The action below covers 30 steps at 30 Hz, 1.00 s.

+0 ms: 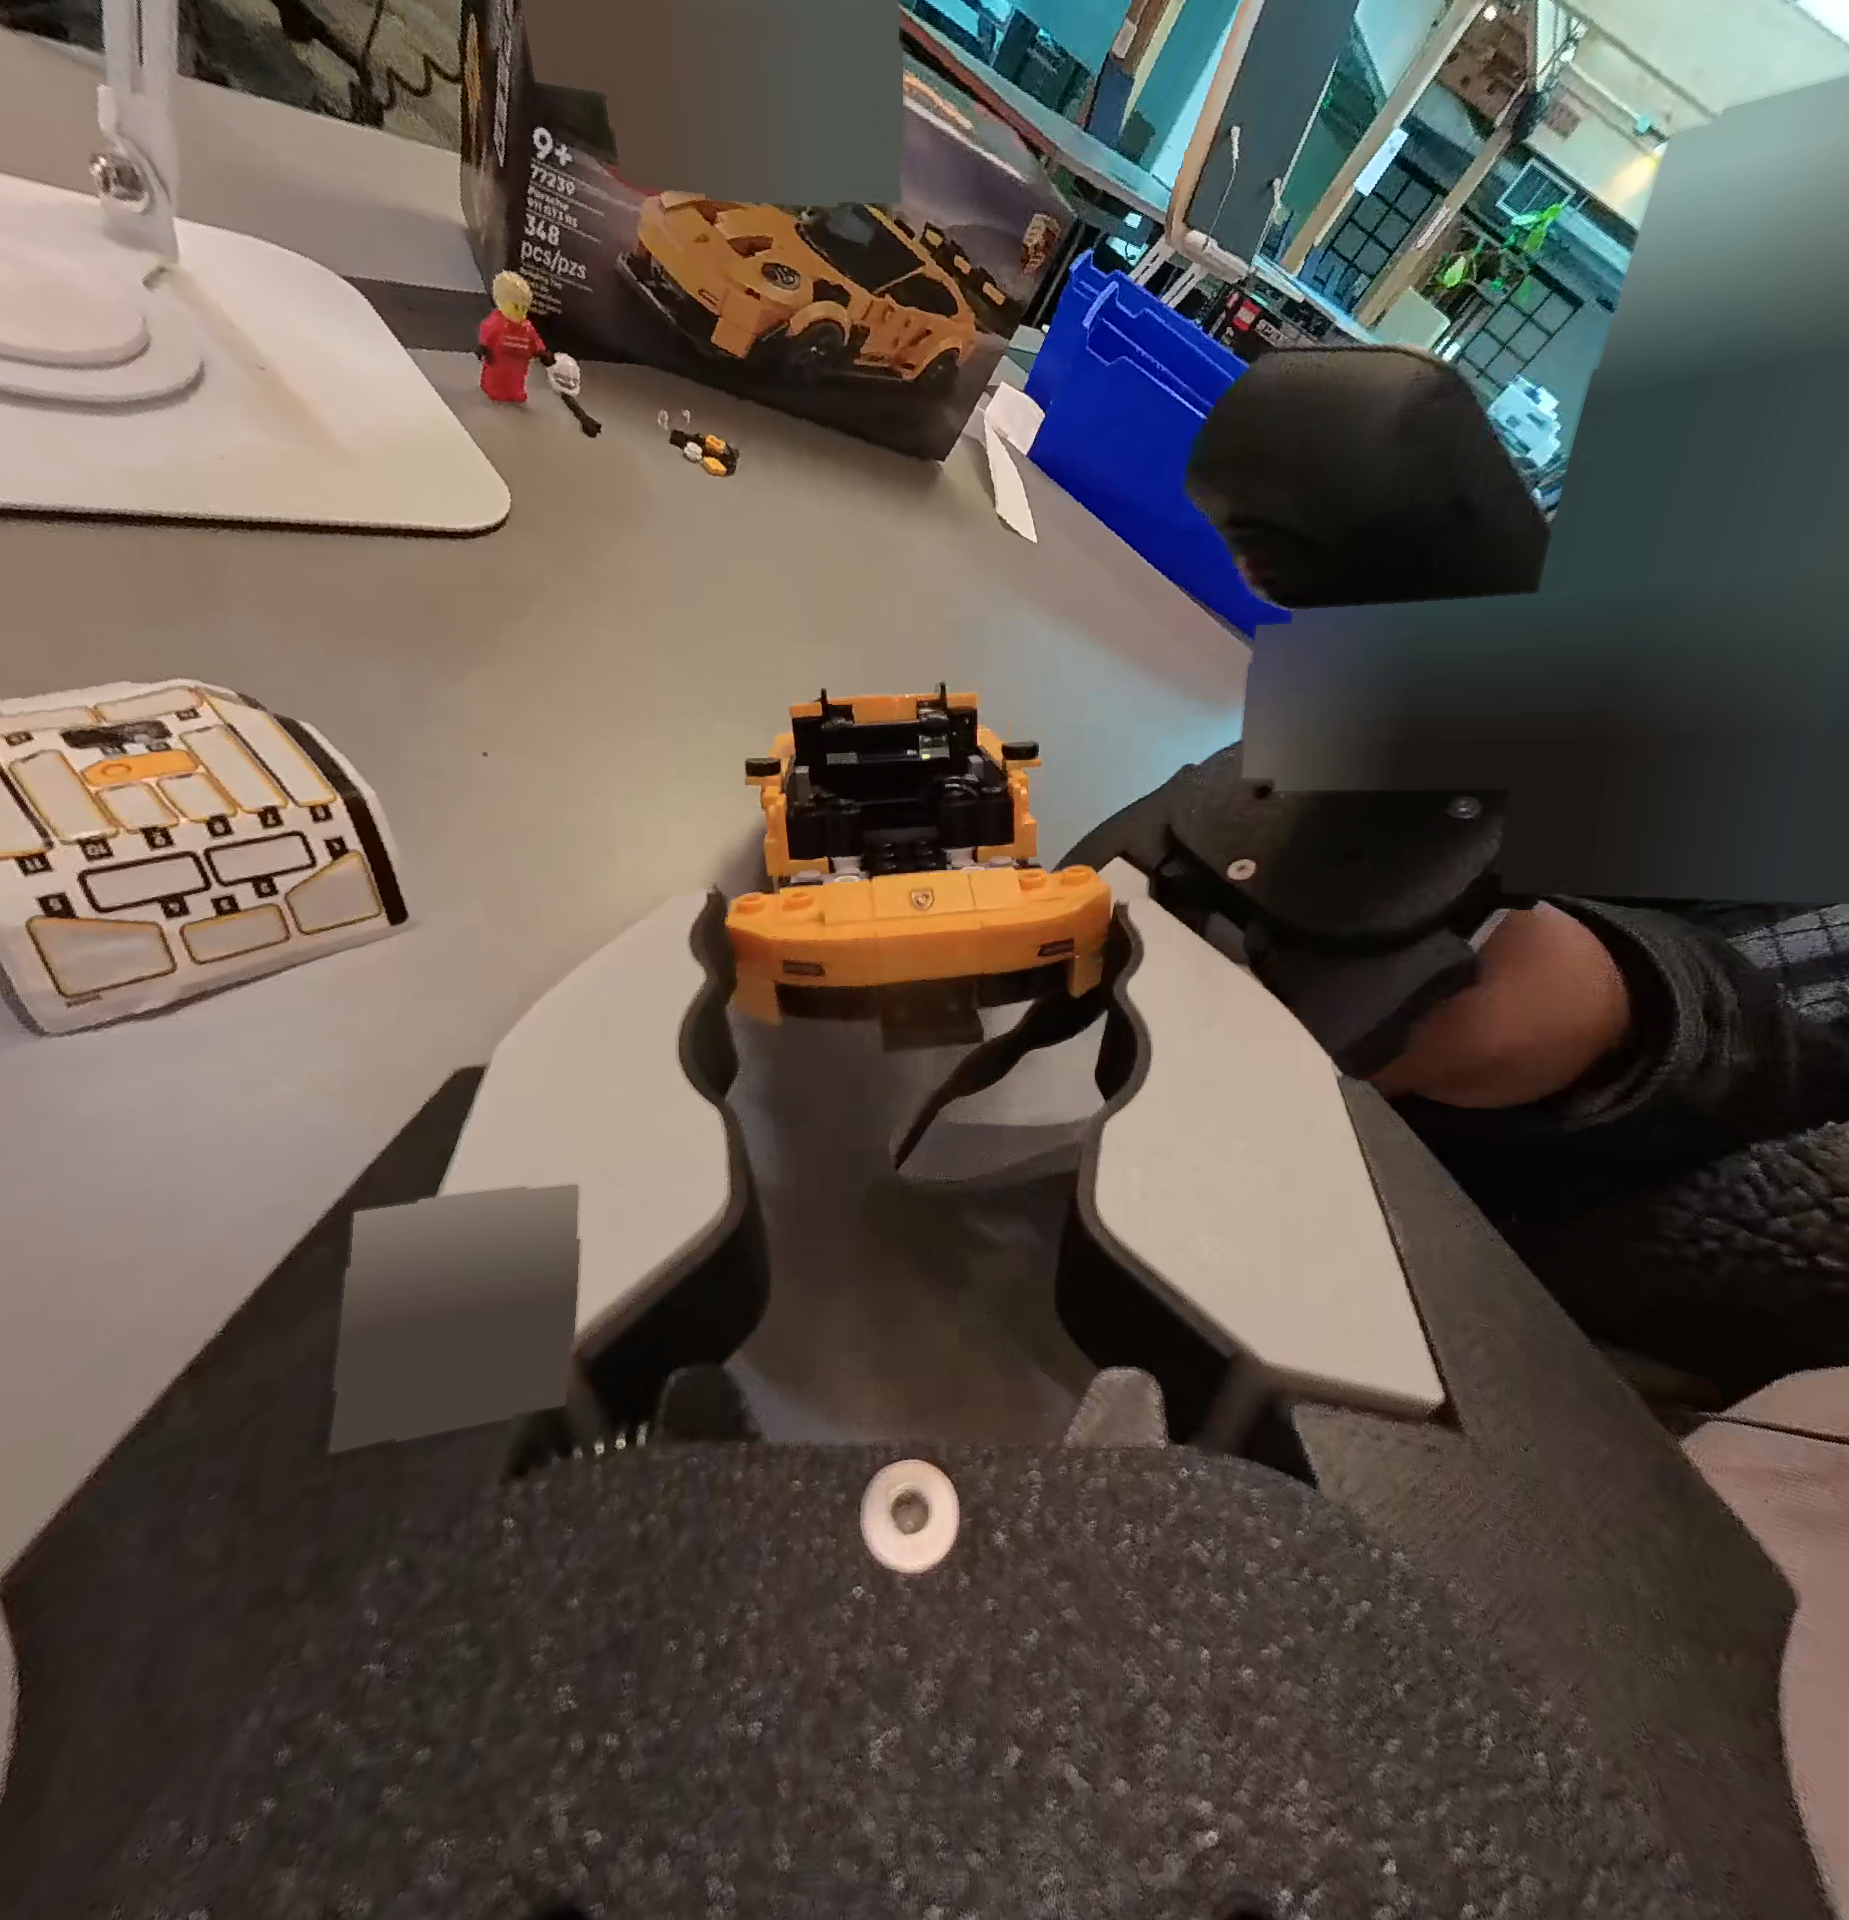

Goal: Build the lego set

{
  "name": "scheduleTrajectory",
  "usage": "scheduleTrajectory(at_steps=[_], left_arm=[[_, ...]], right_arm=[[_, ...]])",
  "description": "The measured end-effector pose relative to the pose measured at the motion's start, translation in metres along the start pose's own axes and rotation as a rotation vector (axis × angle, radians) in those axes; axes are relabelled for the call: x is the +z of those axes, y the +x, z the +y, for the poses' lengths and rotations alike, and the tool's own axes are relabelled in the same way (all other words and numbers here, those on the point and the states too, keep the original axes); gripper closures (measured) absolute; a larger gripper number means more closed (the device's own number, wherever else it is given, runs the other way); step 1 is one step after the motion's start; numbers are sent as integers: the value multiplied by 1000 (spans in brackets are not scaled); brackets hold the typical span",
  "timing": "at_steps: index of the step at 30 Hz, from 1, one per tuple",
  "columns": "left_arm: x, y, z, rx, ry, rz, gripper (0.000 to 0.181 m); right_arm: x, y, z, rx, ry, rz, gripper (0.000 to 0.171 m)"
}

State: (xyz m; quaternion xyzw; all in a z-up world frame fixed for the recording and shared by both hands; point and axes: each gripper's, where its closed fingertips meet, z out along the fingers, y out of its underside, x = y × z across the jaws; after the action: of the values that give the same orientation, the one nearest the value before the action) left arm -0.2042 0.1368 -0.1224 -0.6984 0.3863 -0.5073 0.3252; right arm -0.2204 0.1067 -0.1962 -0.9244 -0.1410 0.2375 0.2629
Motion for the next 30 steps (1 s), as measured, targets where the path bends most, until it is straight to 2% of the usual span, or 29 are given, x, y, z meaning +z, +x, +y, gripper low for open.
scheduleTrajectory(at_steps=[5,20,25,30], left_arm=[[4,8,-1,68,23,-47,113],[10,14,1,86,35,-109,113],[13,9,2,-1,10,-109,112],[17,2,1,-188,-5,-56,112]], right_arm=[[4,8,-2,9,-13,22,171],[8,14,-2,42,-8,32,171],[8,16,-3,38,-4,47,171],[8,19,-4,13,-7,85,171]])
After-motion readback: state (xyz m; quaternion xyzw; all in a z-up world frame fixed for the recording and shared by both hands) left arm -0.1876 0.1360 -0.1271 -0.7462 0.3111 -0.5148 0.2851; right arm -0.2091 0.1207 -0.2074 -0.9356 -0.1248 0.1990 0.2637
